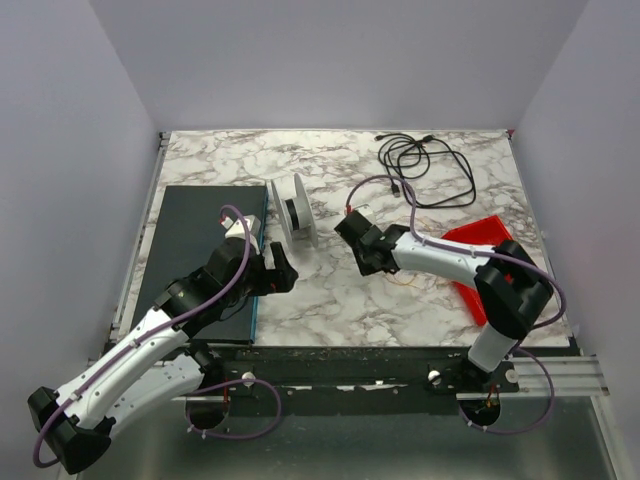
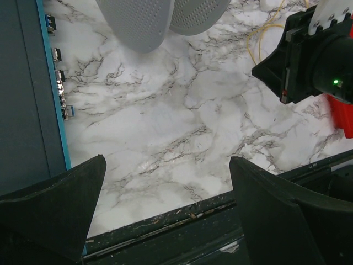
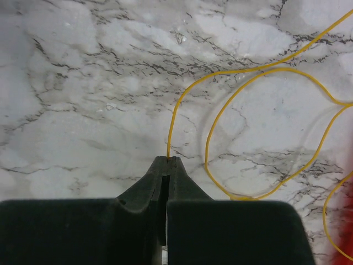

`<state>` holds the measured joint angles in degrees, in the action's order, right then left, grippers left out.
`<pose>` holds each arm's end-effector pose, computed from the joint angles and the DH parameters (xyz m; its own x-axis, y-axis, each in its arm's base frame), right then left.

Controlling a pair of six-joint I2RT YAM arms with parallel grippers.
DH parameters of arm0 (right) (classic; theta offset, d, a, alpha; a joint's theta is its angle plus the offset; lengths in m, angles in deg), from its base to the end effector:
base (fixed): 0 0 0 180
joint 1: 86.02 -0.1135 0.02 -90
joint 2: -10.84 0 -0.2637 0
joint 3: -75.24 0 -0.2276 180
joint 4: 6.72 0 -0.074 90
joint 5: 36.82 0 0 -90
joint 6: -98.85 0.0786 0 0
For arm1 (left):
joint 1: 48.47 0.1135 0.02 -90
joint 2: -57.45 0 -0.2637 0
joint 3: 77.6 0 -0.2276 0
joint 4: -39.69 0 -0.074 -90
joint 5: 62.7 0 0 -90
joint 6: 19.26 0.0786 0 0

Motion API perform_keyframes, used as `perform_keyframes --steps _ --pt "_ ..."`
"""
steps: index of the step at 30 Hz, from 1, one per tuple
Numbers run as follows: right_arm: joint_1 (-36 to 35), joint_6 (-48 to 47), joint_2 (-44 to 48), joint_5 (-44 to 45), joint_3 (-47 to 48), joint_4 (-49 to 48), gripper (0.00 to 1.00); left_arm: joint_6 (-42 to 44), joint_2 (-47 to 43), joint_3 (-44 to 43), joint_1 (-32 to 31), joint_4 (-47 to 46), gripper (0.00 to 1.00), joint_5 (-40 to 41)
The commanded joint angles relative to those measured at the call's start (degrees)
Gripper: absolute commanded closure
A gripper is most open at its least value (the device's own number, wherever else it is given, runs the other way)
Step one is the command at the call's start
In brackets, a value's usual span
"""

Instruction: Wrap the cables

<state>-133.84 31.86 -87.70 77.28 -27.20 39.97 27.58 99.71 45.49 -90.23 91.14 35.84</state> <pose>0.2434 0.2208 0.1580 -0.7954 -0.3464 -0.4974 -0.2840 0.9379 -0.1991 0.1320 -0.1022 0.2575 -0.7158 -0.2677 -0.6449 0.1101 0.8688 -0.4828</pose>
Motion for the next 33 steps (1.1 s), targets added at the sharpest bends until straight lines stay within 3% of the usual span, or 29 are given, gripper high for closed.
perform_keyframes --steps 1,7,18,27,33 --pt "1.5 2.3 5.6 -6.9 4.4 1.7 0.99 0.1 -1.1 -0.7 -0.3 -1.1 0.01 0.9" --pt "7.1 10.9 11.1 -13.5 8.8 1.6 0.99 0.6 1.2 -2.0 -1.2 -2.9 0.01 1.1" --pt "11.9 26.9 18.8 -25.9 9.7 -8.5 0.99 0.5 5.9 -4.7 -3.4 -5.8 0.03 4.7" --pt "12.2 36.8 20.0 -30.9 6.9 -29.0 0.99 -2.8 7.8 -9.8 -3.3 -0.3 0.05 19.9" --pt "12.2 36.2 18.5 -26.9 9.2 -29.2 0.99 -0.4 19.6 -18.4 -3.3 -0.3 0.19 27.2"
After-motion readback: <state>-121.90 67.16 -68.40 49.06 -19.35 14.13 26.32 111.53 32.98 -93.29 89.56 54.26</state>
